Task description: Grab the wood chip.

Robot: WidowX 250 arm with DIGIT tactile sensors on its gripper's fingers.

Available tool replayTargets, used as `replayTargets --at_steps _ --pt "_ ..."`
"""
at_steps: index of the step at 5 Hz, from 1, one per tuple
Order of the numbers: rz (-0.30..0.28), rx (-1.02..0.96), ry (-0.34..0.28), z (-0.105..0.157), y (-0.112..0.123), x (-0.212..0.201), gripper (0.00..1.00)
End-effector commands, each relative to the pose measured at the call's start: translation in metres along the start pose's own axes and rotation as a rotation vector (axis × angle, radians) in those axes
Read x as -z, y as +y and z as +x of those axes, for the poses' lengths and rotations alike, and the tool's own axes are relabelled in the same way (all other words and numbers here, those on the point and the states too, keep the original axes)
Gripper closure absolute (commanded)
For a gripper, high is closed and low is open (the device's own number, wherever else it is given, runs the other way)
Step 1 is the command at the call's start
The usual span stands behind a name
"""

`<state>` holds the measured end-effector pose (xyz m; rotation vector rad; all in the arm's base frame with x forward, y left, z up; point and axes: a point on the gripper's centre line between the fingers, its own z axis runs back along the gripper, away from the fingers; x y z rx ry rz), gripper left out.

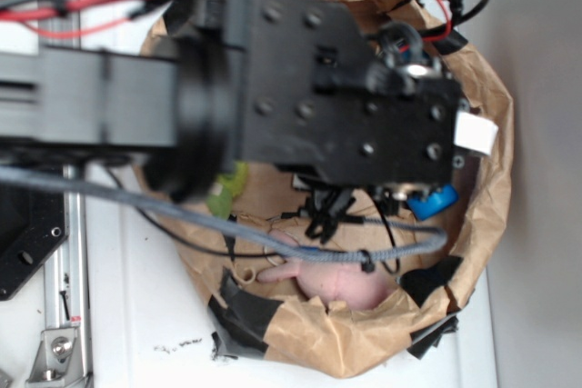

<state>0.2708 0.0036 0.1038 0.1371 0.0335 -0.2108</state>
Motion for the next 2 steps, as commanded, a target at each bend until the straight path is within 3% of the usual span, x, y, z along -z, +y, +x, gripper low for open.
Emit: replayTargets --at_steps 1,2 --pt "-0.187 -0.138 -0.011 -0.0044 -0.0098 -0.0337 1.0" --pt "-0.182 -0.148 0.025 -0.0022 -0.0059 -0.0307 1.0"
